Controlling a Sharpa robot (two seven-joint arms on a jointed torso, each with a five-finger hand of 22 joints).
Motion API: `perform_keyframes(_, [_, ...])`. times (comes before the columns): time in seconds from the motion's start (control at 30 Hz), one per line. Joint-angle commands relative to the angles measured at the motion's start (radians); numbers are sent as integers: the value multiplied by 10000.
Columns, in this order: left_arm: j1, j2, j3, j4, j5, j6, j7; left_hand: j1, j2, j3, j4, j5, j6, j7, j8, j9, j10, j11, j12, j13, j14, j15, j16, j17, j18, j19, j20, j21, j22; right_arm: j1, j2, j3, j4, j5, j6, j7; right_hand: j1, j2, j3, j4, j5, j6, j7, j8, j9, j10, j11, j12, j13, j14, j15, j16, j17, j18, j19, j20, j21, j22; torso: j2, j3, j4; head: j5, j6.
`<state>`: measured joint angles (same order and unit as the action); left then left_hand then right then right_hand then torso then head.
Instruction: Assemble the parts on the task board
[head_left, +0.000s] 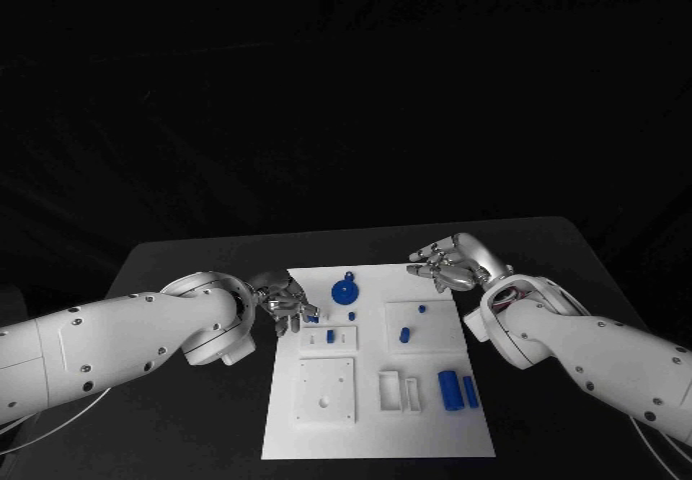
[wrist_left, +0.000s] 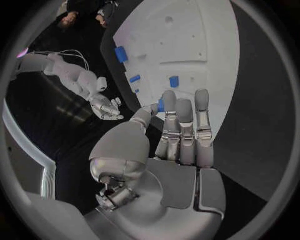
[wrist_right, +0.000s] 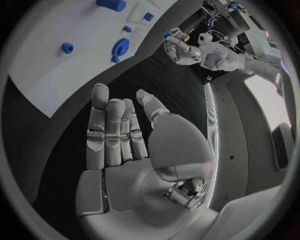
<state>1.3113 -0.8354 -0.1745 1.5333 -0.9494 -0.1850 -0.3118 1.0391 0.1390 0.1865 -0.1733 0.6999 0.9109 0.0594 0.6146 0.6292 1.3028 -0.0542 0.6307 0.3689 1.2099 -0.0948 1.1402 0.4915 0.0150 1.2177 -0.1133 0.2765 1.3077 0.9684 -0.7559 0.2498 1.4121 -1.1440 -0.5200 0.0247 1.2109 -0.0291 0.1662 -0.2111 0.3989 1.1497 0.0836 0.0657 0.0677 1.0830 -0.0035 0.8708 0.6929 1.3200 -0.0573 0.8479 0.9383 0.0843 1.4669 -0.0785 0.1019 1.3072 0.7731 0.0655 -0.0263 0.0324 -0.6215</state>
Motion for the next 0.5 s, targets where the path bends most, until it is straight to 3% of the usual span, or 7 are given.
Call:
perform_keyframes(0.03, [9,-25,-25,241,-1627,-546,-1495,75,-289,1535,-1120,-263,634,-477,-152,79,142,-5,-169,27,155,-25,-172,127,65,84,-60,108,213,31,-14,93,-38,16,-58,66,36,-124,95,-18,47,19,8,-31,-4,22,-35,-62,-13,-18,-61,-16,-6,131,113,-33,-46,30,12,12,5,58,-76])
perform_keyframes(0.07, [9,-35,-48,307,-1786,-572,-1676,357,-553,2807,-1247,-2631,664,-471,-262,26,153,-48,-293,-24,206,-116,-216,141,104,66,-145,177,235,43,-15,130,-54,12,-62,66,36,-124,95,-18,47,19,8,-31,-4,22,-35,-62,-13,-18,-61,-16,-6,131,113,-33,-46,30,15,10,11,59,-83])
perform_keyframes(0.1, [9,-44,-73,370,-1945,-594,-1837,990,-981,4620,-1292,-6659,955,-567,-286,-14,348,-107,-400,-84,291,-197,-282,143,100,50,-232,261,237,55,-15,162,-68,8,-65,65,36,-124,95,-18,47,19,8,-31,-4,22,-35,-62,-13,-18,-61,-16,-6,131,113,-33,-46,30,15,10,12,69,-110])
perform_keyframes(0.13, [9,-49,-96,426,-2080,-615,-1971,319,-1161,5131,-932,-6244,975,-473,-337,-21,413,-44,-428,-93,359,-89,-312,150,64,107,-164,317,232,67,-15,191,-81,5,-68,65,34,-136,117,-16,81,20,8,-33,-5,25,-36,-63,-17,-18,-59,-14,-5,132,111,-32,-46,41,13,12,10,75,-120])
perform_keyframes(0.17, [9,-50,-117,476,-2194,-627,-2085,-484,-1743,6837,-813,-6379,1059,-524,-229,262,595,-80,-441,-24,521,-88,-479,215,201,227,-122,523,233,77,-17,217,-91,2,-69,66,34,-136,117,-16,81,20,8,-33,-5,25,-36,-63,-17,-18,-59,-14,-5,132,111,-32,-46,41,15,9,7,77,-118])
perform_keyframes(0.27, [8,-34,-160,573,-2441,-634,-2327,-245,-1800,6653,-617,-6362,1049,-523,-348,569,615,-84,-507,132,592,-85,-654,461,198,120,-121,718,214,95,-13,266,-111,-3,-71,69,34,-142,134,-15,101,22,9,-33,-5,30,-36,-62,-18,-16,-60,-12,-4,134,113,-32,-45,49,22,4,3,88,-137])
perform_keyframes(0.5, [7,82,-290,640,-2922,-627,-2778,-330,-1868,6740,-640,-6279,1193,-565,-439,716,755,-114,-585,189,761,-118,-768,620,202,193,-144,809,203,111,-7,324,-126,-8,-72,79,34,-142,134,-15,101,22,9,-33,-5,30,-36,-62,-18,-16,-60,-12,-4,134,113,-32,-45,49,22,9,-9,96,-208])
